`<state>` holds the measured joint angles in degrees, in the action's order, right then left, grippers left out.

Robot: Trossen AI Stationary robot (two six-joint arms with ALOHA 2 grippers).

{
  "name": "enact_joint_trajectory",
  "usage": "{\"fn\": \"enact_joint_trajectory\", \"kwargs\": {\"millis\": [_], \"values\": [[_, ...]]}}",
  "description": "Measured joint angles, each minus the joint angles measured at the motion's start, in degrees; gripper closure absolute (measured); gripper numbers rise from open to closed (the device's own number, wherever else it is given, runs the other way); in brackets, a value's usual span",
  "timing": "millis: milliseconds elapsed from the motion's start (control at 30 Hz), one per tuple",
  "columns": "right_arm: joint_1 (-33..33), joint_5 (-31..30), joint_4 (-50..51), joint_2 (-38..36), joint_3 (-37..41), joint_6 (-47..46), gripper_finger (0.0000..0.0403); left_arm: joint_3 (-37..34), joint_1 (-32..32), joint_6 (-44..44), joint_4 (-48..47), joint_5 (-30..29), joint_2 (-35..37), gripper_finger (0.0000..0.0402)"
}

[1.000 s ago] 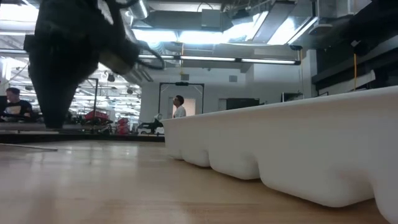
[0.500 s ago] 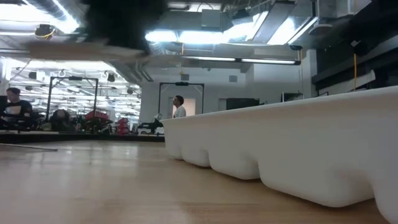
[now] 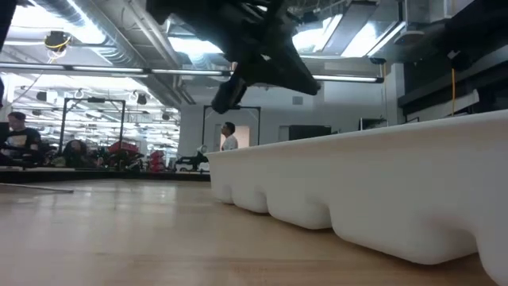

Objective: Sort silverware
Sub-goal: Put the silver table knife into the silverware tray

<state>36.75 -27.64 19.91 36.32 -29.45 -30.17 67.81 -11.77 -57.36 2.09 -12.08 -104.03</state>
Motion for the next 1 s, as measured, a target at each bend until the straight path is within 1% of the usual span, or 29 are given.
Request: {"fn": "enact_joint_trajectory", "kwargs": {"millis": [100, 167, 233, 333, 433, 533, 633, 733, 800, 900, 1000], "values": [[0.0, 0.0, 0.0, 0.0, 0.0, 0.0, 0.0279, 0.0, 0.6, -0.9, 0.7, 1.7, 0.0, 0.0400], [0.0, 0.0, 0.0, 0.0, 0.0, 0.0, 0.0279, 0.0, 0.5, 0.4, 1.5, 4.0, 0.0, 0.0400], [0.0, 0.0, -0.1, 0.0, 0.0, 0.0, 0.0279, 0.0, -0.3, 2.2, 4.0, 6.3, 0.0, 0.0395], [0.0, 0.0, -0.1, 0.1, 0.0, -0.6, 0.0279, 0.1, -2.3, 3.2, 5.8, 7.1, -0.1, 0.0385], [0.0, 0.1, -0.2, 0.9, 0.0, -4.3, 0.0279, 0.0, -4.3, 5.3, 4.9, 7.2, -0.4, 0.0368], [0.0, 0.3, -0.4, 1.8, 0.0, -9.3, 0.0279, 0.0, -5.9, 4.4, 3.3, 7.4, -0.3, 0.0341], [0.0, 0.9, -1.3, 3.4, 0.0, -14.8, 0.0279, 0.0, -7.3, 3.3, 2.7, 8.9, -0.4, 0.0311], [0.0, 2.6, -6.4, 6.0, 0.0, -18.7, 0.0279, 0.0, -8.2, 2.8, 3.3, 9.6, -0.3, 0.0289], [0.0, 4.1, -12.0, 8.7, 0.0, -19.7, 0.0279, 0.0, -8.5, 1.9, 3.0, 10.5, -0.3, 0.0282], [0.0, 5.8, -21.2, 13.9, 0.0, -19.7, 0.0279, 0.0, -8.1, -1.7, 2.4, 13.5, 0.4, 0.0284], [0.0, 5.8, -28.8, 19.9, 0.0, -20.3, 0.0279, 0.0, -7.9, -1.5, -0.1, 15.0, 2.0, 0.0295]]}}
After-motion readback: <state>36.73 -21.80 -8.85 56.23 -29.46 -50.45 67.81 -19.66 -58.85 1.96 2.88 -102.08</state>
